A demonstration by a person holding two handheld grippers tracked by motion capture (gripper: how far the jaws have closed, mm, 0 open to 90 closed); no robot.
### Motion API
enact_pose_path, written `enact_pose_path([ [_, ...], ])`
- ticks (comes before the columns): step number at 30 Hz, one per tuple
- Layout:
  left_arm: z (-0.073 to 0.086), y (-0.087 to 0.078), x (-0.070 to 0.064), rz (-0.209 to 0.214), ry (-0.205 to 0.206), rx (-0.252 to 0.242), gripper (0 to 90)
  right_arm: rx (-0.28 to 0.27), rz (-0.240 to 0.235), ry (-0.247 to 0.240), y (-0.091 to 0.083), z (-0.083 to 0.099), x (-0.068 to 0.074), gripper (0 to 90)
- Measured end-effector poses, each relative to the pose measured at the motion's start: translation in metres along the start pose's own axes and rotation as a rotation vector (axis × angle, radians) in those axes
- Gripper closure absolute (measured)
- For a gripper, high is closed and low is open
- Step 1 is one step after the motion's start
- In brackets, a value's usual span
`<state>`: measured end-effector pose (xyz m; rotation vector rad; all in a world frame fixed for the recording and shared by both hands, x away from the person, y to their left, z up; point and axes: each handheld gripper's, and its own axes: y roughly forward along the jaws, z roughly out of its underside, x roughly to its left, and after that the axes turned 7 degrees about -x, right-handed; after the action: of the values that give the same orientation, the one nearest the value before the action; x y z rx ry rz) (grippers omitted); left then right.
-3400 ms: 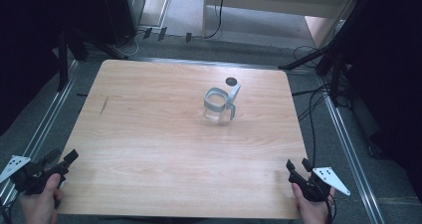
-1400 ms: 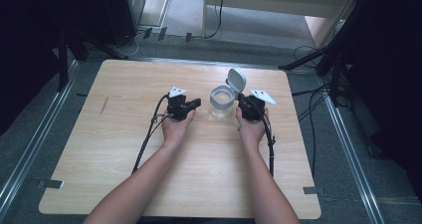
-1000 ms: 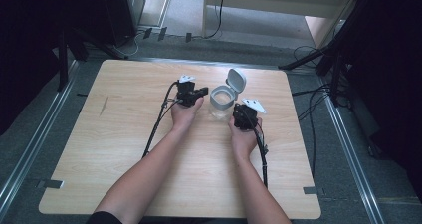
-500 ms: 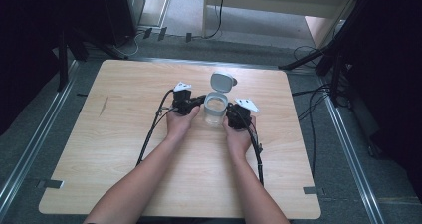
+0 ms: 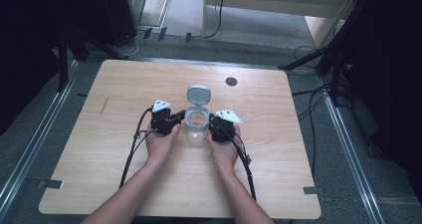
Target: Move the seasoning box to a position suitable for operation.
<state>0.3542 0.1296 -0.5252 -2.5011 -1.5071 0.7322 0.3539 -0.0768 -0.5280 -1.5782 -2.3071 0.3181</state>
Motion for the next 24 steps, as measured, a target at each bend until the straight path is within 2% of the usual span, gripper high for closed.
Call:
enact_pose_path([
  [2,0.002,-0.005,0.0,-0.007,0.001,-0.001,90.0,0.005,-0.01,-0.001,-0.002,0.001,0.003,90.0],
  [3,0.005,-0.014,0.0,-0.018,0.001,-0.009,90.0,0.006,-0.02,-0.011,-0.005,0.003,0.009,90.0],
  [5,0.005,-0.017,0.0,-0.02,0.004,-0.01,90.0,0.009,-0.026,-0.015,-0.006,0.004,0.012,90.0],
  [9,0.011,-0.037,0.0,-0.048,-0.008,-0.042,90.0,0.011,-0.058,-0.014,-0.015,0.011,0.026,90.0],
  [11,0.013,-0.043,-0.001,-0.043,-0.001,-0.049,90.0,0.008,-0.075,-0.015,-0.019,0.013,0.032,90.0],
  [13,0.015,-0.048,-0.001,-0.032,0.009,-0.057,90.0,0.018,-0.117,0.008,-0.022,0.013,0.037,90.0],
  [15,0.018,-0.052,0.0,-0.035,0.013,-0.067,89.9,0.03,-0.111,0.017,-0.026,0.012,0.042,90.0],
  [16,0.018,-0.052,0.0,-0.035,0.013,-0.067,85.4,0.03,-0.111,0.017,-0.026,0.012,0.042,90.0],
  [17,0.02,-0.055,0.003,-0.042,-0.003,-0.076,81.0,0.011,-0.082,-0.002,-0.031,0.009,0.044,90.0],
  [19,0.022,-0.06,0.009,-0.048,-0.017,-0.084,82.1,0.007,-0.081,0.004,-0.032,0.008,0.043,90.0],
  [24,0.026,-0.08,0.025,-0.046,0.005,-0.103,78.9,-0.023,-0.089,-0.004,-0.034,0.001,0.03,90.0],
])
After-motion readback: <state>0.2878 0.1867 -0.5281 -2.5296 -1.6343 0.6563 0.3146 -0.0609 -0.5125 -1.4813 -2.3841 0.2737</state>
